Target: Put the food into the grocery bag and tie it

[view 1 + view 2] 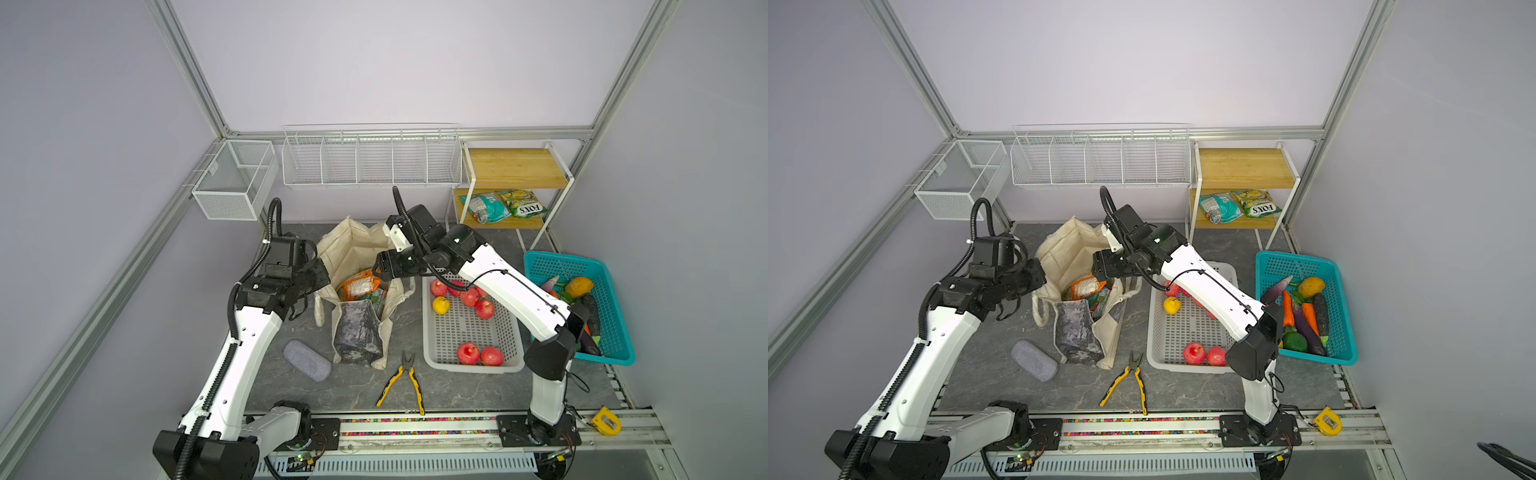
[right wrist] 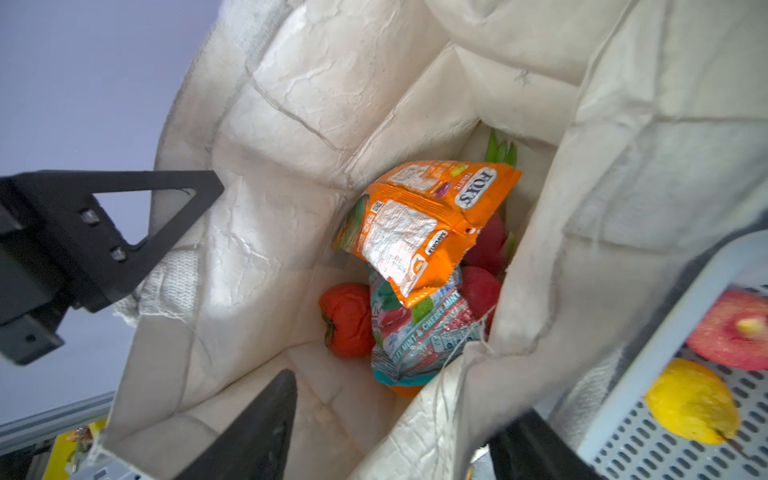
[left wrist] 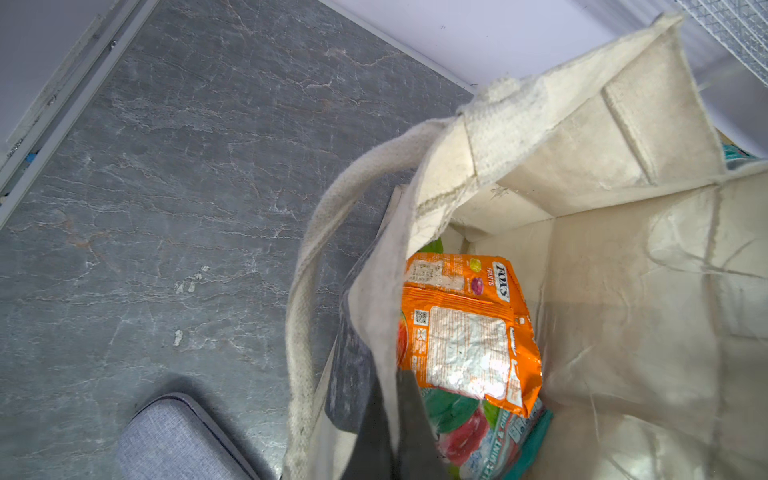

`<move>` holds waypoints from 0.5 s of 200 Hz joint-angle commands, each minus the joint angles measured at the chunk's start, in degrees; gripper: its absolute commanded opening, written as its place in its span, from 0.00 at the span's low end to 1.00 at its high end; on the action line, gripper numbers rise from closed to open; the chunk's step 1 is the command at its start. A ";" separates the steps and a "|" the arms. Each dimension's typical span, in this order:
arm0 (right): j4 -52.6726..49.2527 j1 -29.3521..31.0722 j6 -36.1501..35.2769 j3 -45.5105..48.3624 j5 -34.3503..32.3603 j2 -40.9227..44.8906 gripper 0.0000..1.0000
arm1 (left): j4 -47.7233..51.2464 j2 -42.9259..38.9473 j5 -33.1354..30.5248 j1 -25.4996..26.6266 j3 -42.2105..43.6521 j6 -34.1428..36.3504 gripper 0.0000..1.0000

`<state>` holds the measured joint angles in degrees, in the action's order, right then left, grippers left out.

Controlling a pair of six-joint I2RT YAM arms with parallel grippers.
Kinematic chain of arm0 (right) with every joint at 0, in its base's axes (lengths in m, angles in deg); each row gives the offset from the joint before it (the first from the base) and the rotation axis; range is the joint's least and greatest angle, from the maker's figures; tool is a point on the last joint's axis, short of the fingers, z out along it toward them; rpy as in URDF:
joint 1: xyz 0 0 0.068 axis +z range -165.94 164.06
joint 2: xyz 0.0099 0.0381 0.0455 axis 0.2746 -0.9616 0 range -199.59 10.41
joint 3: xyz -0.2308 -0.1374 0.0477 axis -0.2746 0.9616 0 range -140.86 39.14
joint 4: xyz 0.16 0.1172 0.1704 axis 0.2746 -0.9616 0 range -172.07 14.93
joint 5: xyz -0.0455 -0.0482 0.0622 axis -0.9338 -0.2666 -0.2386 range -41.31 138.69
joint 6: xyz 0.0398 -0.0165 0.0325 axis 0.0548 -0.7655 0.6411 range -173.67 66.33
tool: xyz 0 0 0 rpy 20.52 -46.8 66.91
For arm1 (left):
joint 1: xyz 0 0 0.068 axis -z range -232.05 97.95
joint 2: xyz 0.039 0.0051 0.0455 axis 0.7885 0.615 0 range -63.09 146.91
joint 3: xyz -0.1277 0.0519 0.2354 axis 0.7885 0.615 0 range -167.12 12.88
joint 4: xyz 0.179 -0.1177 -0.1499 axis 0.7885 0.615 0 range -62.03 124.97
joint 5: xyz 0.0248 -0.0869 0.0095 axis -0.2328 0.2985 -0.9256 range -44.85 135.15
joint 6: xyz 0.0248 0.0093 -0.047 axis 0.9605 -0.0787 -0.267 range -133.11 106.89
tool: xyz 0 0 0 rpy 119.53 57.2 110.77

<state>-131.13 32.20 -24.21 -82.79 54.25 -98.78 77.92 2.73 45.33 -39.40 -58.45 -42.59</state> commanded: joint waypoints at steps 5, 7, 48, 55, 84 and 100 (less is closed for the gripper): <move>-0.20 -3.02 2.05 -1.24 -2.71 5.72 0.77 | 2.43 -0.90 -0.61 -0.43 0.41 0.12 0.00; -0.20 -3.29 2.31 -1.10 -2.78 6.02 0.78 | 2.47 -0.94 -0.62 -0.43 0.40 0.07 0.00; 3.08 -8.85 6.73 6.46 -3.02 11.93 0.79 | 2.71 -0.56 -0.61 -0.52 0.23 0.21 0.00; 3.44 -10.00 8.19 8.81 -2.45 12.75 0.79 | 2.70 -0.49 -0.58 -0.52 0.23 0.20 0.00; 8.29 -13.84 15.80 22.67 0.71 15.79 0.74 | 2.78 -0.40 -0.62 -0.52 0.31 0.21 0.00; 11.81 -15.15 19.41 29.37 2.49 16.54 0.71 | 2.95 -0.43 -0.71 -0.60 0.14 0.29 0.00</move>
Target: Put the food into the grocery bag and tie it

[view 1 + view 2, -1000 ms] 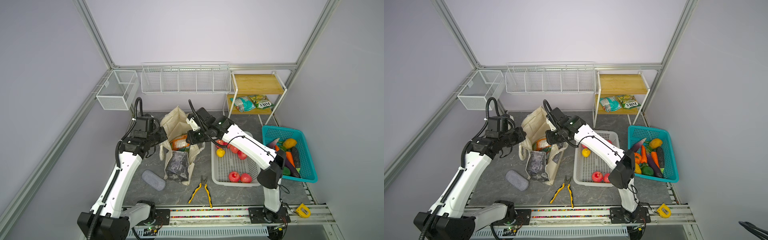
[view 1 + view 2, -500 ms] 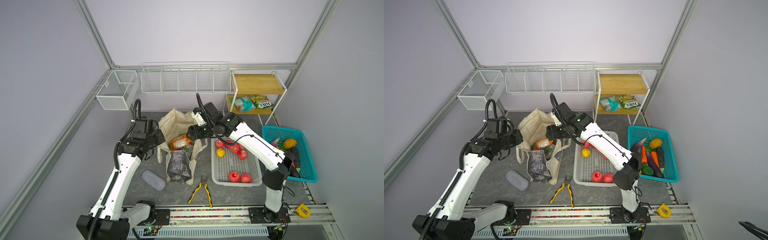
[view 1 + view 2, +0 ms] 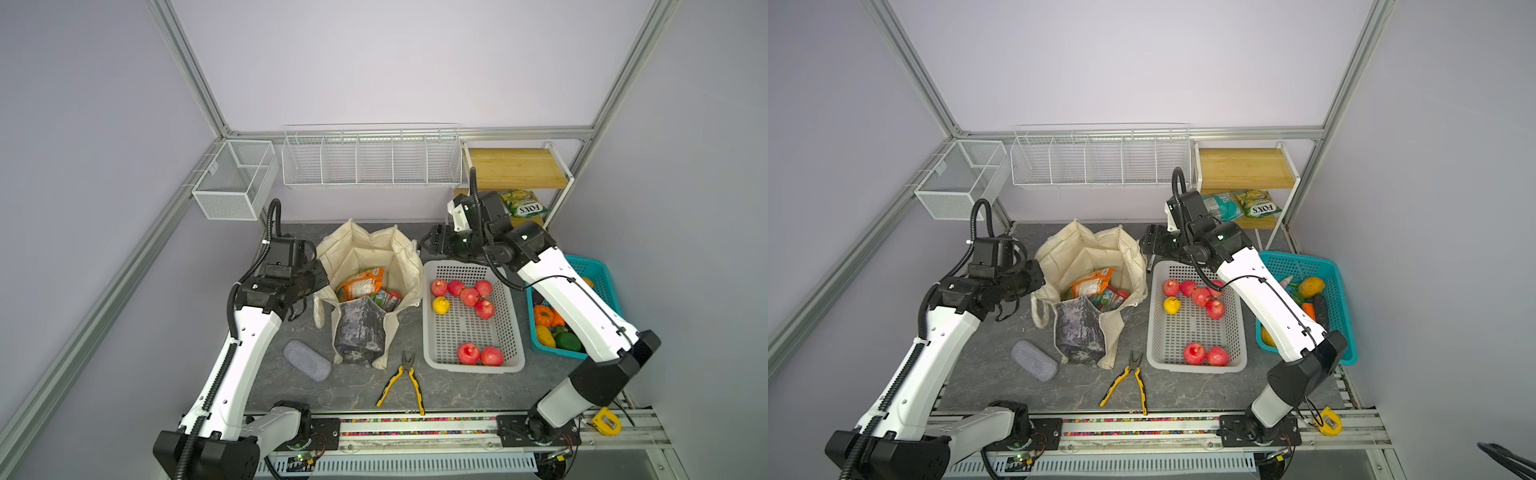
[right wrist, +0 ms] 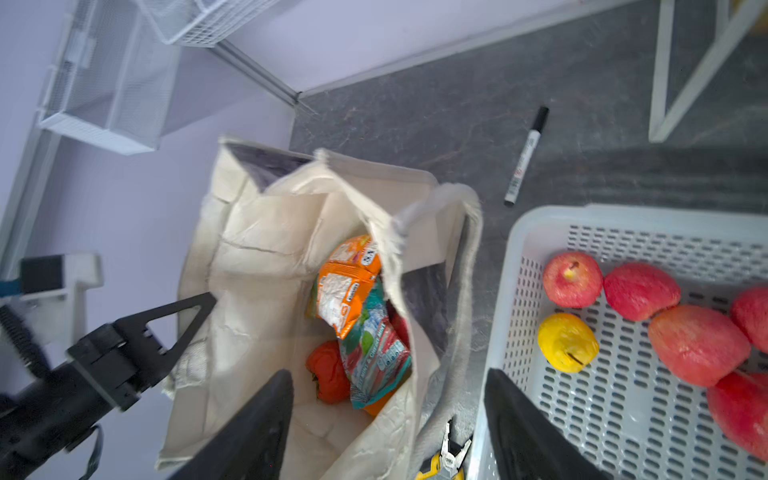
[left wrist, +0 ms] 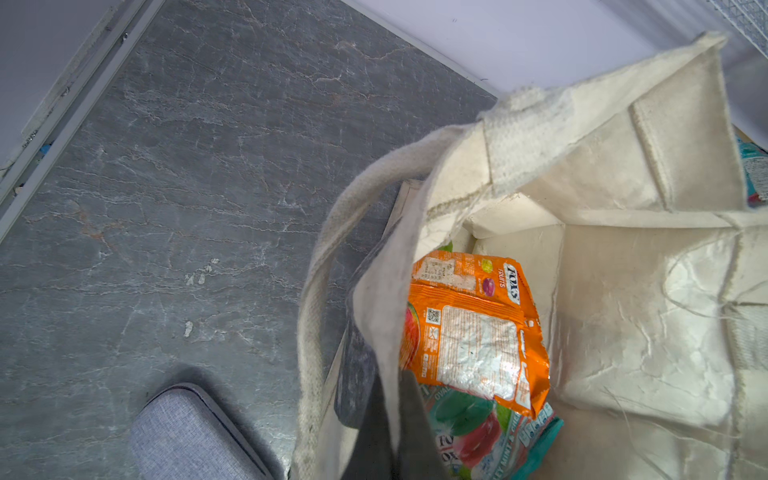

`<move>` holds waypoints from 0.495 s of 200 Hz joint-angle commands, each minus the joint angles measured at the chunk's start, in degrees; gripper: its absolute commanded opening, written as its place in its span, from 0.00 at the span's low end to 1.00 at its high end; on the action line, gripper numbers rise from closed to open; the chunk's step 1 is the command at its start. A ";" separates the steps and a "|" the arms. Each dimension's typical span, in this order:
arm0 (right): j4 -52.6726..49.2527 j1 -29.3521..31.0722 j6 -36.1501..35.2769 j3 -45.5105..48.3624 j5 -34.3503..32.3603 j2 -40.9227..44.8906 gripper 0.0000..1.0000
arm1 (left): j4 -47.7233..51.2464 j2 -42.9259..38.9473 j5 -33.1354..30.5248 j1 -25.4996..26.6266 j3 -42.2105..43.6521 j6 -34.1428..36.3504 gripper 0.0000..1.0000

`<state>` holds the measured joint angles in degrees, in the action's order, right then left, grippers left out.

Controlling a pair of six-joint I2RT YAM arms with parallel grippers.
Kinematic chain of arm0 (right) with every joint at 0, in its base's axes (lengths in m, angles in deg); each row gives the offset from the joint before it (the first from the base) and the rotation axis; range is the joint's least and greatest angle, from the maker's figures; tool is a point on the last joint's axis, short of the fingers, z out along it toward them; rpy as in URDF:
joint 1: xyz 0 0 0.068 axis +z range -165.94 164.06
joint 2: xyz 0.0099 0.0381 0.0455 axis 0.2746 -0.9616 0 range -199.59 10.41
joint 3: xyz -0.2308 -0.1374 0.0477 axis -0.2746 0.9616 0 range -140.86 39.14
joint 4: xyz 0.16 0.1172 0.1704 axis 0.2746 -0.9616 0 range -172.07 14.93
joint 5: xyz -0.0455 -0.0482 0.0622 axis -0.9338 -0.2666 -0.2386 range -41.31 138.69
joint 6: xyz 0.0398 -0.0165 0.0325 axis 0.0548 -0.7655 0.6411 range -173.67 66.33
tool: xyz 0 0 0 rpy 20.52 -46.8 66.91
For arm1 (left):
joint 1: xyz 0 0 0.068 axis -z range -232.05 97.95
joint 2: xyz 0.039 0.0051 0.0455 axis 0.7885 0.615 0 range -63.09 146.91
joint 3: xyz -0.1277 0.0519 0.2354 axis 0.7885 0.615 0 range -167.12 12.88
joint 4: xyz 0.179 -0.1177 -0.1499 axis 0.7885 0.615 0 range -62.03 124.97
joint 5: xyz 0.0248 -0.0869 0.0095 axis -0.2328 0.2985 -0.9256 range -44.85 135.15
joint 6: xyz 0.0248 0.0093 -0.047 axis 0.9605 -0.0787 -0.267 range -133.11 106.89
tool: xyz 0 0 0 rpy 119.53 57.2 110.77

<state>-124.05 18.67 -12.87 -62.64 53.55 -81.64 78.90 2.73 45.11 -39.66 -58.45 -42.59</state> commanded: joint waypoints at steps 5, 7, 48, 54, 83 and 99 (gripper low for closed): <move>5.35 -1.92 8.85 10.79 3.38 -0.59 0.70 | 1.99 -0.43 -0.58 -0.34 0.06 0.37 0.00; 5.61 -2.03 9.21 11.33 3.50 -0.63 0.69 | 1.98 -0.43 -0.58 -0.34 0.05 0.38 0.00; 11.91 -2.93 12.73 16.80 9.44 -4.63 0.62 | 2.40 -0.43 -0.49 -0.43 -0.11 0.38 0.00; 12.40 -2.92 12.86 16.68 10.27 -5.64 0.62 | 2.42 -0.35 -0.49 -0.43 -0.12 0.43 0.00; 15.18 -2.87 14.02 15.80 12.99 -9.34 0.62 | 2.66 -0.20 -0.41 -0.38 -0.29 0.55 0.00; 15.40 -2.73 14.08 14.32 13.91 -11.19 0.63 | 2.75 -0.09 -0.31 -0.43 -0.47 0.59 0.00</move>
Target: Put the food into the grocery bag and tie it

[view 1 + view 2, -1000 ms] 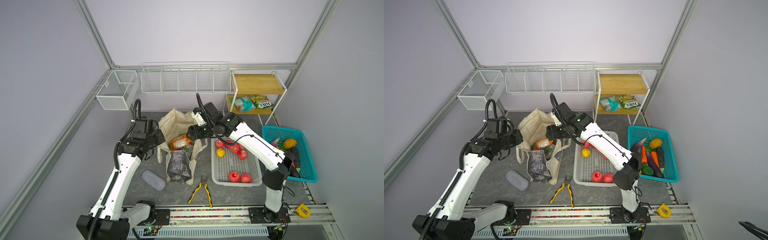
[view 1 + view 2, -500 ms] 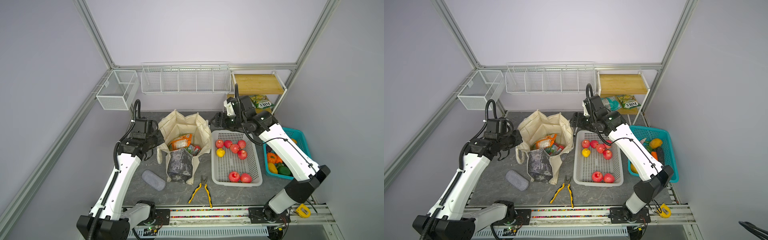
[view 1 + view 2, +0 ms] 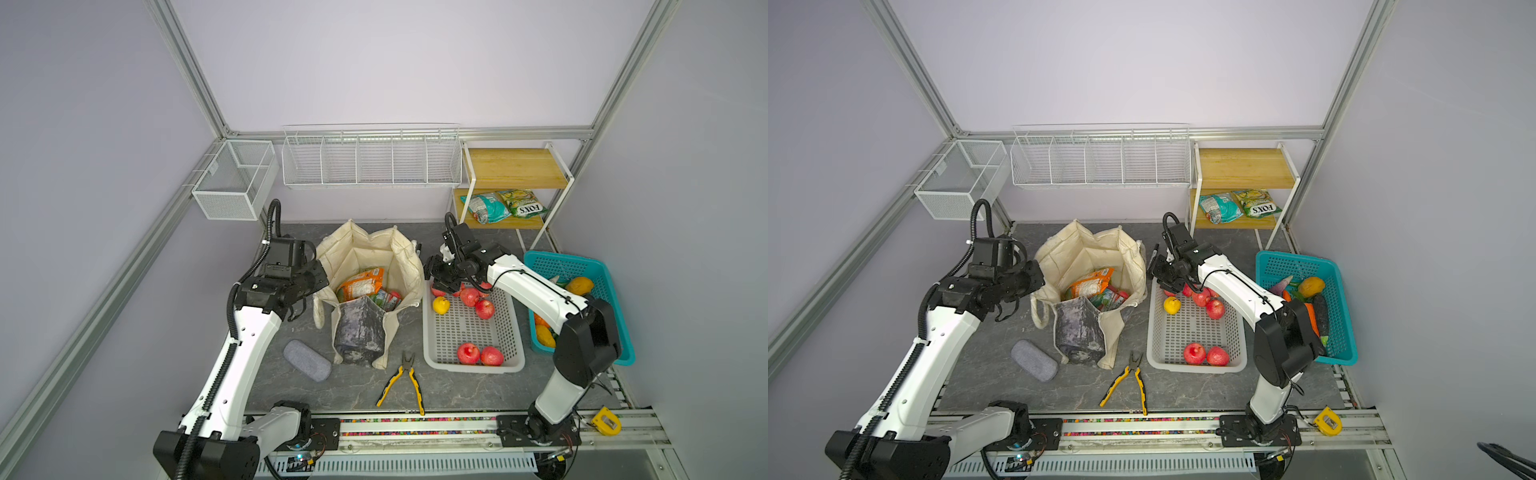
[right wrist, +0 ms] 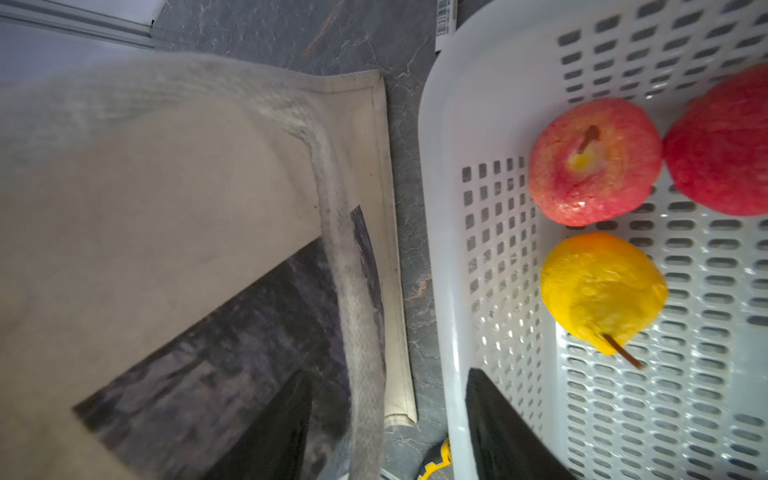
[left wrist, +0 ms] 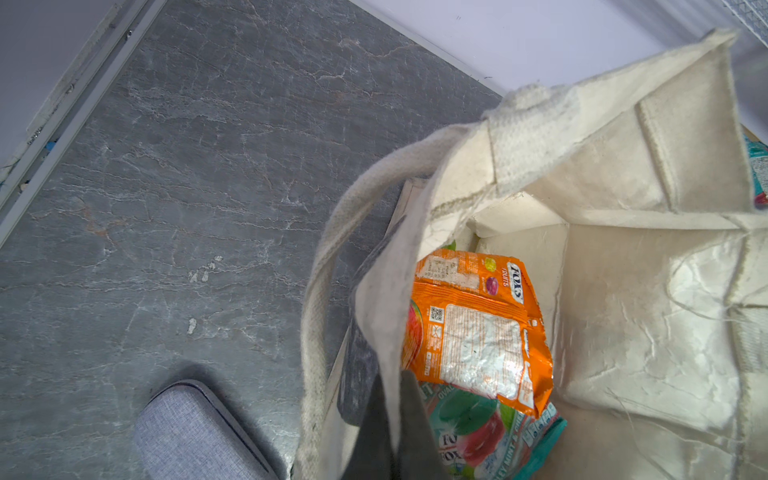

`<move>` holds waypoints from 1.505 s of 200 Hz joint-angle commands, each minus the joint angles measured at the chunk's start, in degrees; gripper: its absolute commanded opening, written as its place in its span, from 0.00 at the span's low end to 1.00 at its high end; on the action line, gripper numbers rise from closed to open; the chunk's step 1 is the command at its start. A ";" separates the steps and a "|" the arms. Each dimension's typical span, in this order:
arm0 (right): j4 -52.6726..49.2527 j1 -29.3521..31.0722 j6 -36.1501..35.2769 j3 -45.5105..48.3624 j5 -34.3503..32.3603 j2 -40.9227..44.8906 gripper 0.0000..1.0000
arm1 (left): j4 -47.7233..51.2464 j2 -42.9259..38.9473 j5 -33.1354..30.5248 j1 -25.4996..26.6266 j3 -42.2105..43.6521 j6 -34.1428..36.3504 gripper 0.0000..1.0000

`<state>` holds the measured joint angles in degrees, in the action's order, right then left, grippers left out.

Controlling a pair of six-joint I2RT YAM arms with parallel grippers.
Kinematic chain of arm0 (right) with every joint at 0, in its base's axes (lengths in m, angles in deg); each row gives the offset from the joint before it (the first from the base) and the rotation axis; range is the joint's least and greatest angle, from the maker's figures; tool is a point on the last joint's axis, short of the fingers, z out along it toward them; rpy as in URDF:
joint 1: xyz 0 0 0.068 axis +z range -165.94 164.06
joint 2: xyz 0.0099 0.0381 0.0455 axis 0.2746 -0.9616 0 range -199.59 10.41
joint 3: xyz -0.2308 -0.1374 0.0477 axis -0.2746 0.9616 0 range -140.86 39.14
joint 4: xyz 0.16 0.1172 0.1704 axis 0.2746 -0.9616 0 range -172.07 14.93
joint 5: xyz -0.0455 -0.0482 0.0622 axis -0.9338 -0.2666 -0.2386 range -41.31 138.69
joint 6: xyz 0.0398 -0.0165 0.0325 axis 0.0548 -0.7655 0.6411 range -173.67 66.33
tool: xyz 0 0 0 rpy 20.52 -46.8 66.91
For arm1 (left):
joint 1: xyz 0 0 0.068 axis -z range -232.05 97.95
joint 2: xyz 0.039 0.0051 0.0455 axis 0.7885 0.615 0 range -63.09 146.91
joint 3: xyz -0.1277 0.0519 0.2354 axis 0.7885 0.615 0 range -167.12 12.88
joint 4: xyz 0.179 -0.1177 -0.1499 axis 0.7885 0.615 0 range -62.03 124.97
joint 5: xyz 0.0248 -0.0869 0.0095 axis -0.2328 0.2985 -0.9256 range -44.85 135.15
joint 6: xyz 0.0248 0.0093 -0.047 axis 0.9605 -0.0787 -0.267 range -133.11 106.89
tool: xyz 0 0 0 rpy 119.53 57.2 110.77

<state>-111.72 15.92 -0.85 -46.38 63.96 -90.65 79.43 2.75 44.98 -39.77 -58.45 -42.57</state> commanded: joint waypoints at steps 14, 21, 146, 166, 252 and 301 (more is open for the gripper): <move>3.04 0.14 2.03 -2.99 4.40 -3.86 0.63 | 2.13 -0.01 -0.10 -0.32 -0.47 0.55 0.00; 3.07 0.40 2.03 -3.55 4.72 -4.59 0.64 | 2.11 0.05 0.01 -0.32 -0.50 0.54 0.00; -1.07 2.82 1.29 -6.90 1.52 -10.02 0.55 | 1.64 0.60 0.58 -0.32 -0.74 0.62 0.00; -2.35 2.84 0.80 -6.96 0.28 -10.38 0.45 | 1.67 0.45 0.69 -0.32 -0.72 0.62 0.00; -6.58 2.45 -2.24 -9.68 -5.23 -7.14 0.14 | 1.82 -0.02 0.50 -0.32 -0.65 0.59 0.00; -11.67 0.63 -7.63 -11.56 -11.17 -1.25 0.08 | 1.95 0.00 0.17 -0.32 -0.95 0.88 0.00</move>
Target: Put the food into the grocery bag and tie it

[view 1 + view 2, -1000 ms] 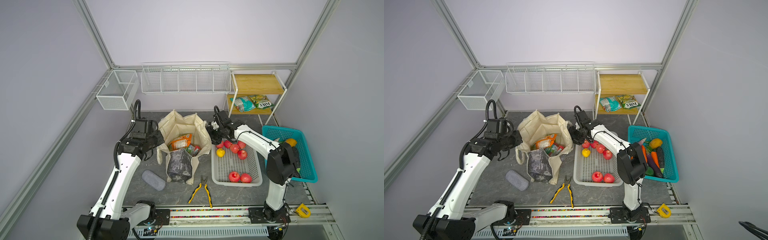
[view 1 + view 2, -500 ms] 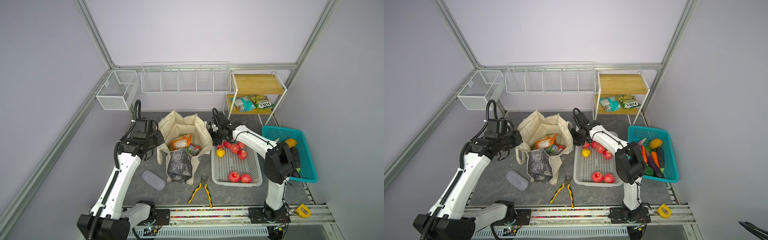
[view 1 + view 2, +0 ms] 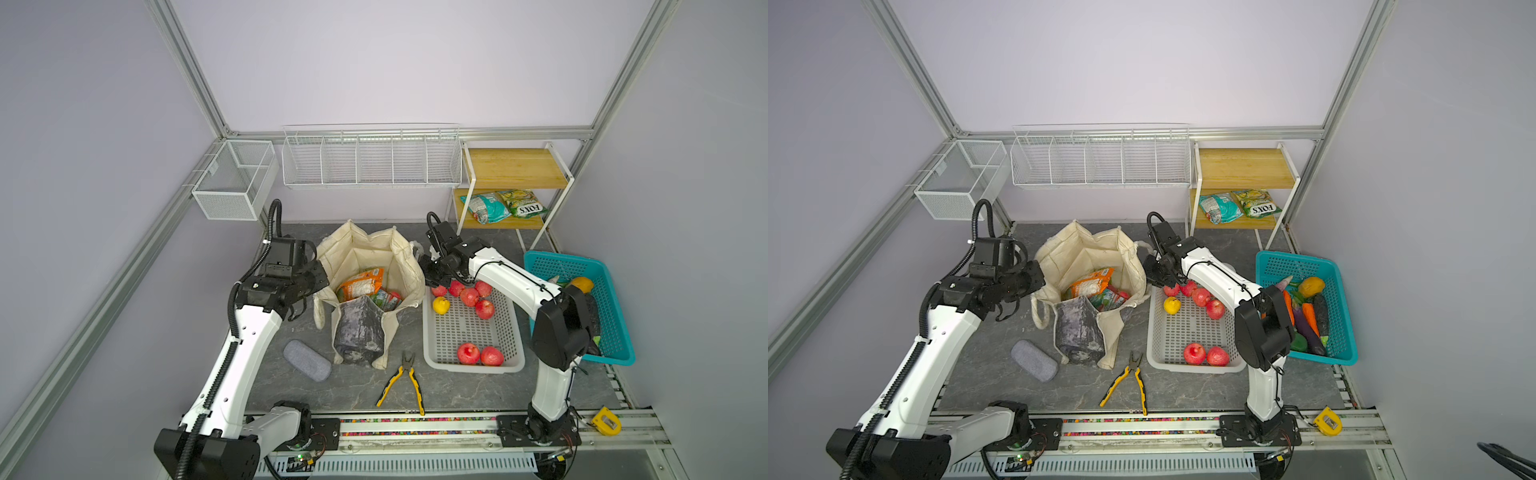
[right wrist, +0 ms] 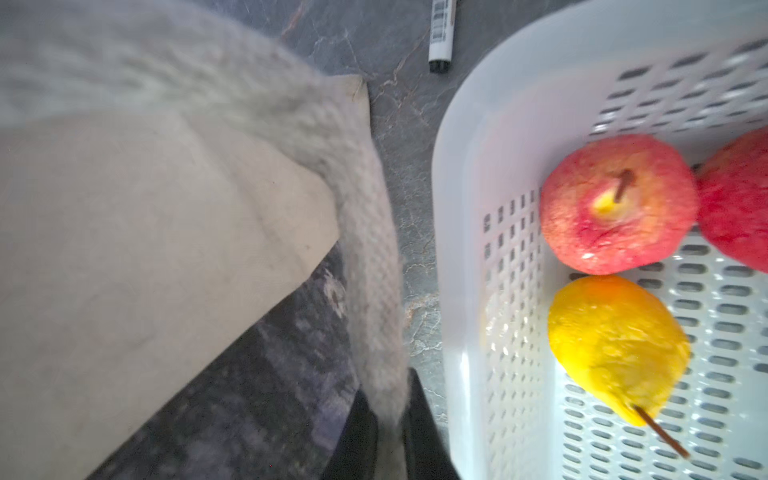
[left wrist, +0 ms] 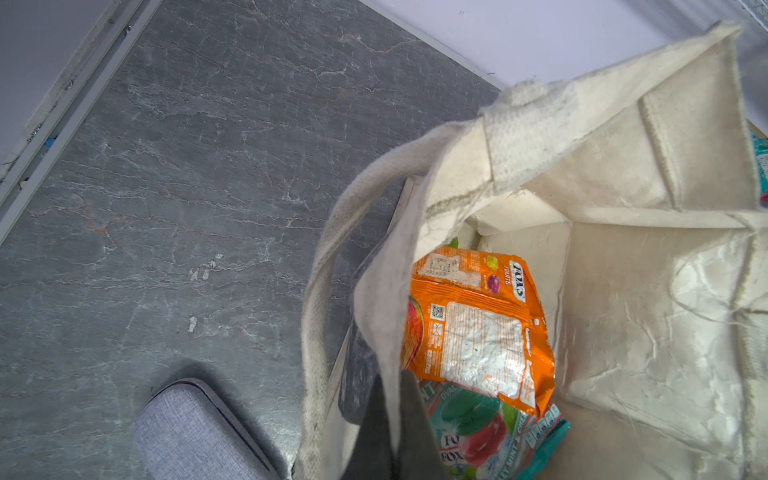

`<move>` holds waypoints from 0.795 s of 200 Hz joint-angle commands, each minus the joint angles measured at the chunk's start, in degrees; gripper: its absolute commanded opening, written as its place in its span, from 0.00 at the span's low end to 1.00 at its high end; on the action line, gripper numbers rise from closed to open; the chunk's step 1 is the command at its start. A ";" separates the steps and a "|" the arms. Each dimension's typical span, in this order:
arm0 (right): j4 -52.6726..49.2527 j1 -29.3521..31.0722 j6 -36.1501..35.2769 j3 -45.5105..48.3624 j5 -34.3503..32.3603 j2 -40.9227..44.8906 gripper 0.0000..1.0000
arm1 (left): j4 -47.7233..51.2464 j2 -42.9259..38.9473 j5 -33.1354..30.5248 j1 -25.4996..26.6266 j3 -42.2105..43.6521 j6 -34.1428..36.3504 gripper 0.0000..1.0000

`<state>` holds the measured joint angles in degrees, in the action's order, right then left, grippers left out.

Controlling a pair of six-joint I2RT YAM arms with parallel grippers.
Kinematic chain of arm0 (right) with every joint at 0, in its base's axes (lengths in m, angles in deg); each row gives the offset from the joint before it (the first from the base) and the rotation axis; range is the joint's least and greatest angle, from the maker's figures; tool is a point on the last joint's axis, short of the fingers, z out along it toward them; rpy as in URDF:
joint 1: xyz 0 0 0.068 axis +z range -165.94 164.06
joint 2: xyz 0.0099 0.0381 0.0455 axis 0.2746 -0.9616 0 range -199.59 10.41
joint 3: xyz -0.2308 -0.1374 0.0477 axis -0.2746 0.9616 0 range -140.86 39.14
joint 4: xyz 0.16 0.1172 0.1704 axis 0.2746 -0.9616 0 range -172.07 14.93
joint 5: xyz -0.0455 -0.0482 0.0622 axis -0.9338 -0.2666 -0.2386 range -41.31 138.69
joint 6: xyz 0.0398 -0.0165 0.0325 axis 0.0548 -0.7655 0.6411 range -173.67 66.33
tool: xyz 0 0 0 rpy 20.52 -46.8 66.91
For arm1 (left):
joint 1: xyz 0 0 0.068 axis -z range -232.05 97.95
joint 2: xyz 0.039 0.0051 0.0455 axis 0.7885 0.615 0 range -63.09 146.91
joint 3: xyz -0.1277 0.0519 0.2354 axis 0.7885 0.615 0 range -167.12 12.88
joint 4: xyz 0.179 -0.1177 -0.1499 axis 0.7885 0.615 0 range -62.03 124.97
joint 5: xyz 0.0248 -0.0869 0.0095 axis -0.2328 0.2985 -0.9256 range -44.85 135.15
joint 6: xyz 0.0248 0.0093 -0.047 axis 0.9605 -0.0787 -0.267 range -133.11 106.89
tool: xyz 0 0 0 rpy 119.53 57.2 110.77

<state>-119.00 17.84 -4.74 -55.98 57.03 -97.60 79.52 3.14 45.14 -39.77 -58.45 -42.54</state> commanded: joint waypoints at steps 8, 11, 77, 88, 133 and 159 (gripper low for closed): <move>-4.42 -1.77 -4.61 -1.76 -4.58 7.26 0.08 | 1.97 -0.37 -0.07 -0.32 -1.08 0.87 0.00; -4.46 -1.90 -5.00 -1.72 -4.65 7.81 0.08 | 1.90 -0.25 -0.03 -0.32 -1.09 0.93 0.00; 7.84 -2.73 -11.72 2.39 5.19 18.27 0.07 | -2.36 0.06 6.87 -0.32 -1.53 0.44 0.00; 9.99 -2.69 -12.13 3.18 6.68 19.58 0.07 | -3.74 -0.44 8.65 -0.32 -1.85 0.09 0.04; 11.42 -2.73 -13.15 3.44 7.87 21.56 0.07 | -5.84 -3.33 9.35 -0.23 -3.35 -2.45 0.36; 11.32 -2.91 -13.12 3.70 6.73 22.46 0.07 | -1.79 -4.23 4.60 -0.23 -5.45 -3.47 0.56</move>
<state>-109.14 14.92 -16.63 -53.20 63.06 -77.14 75.54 0.78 52.83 -39.90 -60.28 -44.56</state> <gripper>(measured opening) 0.103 0.500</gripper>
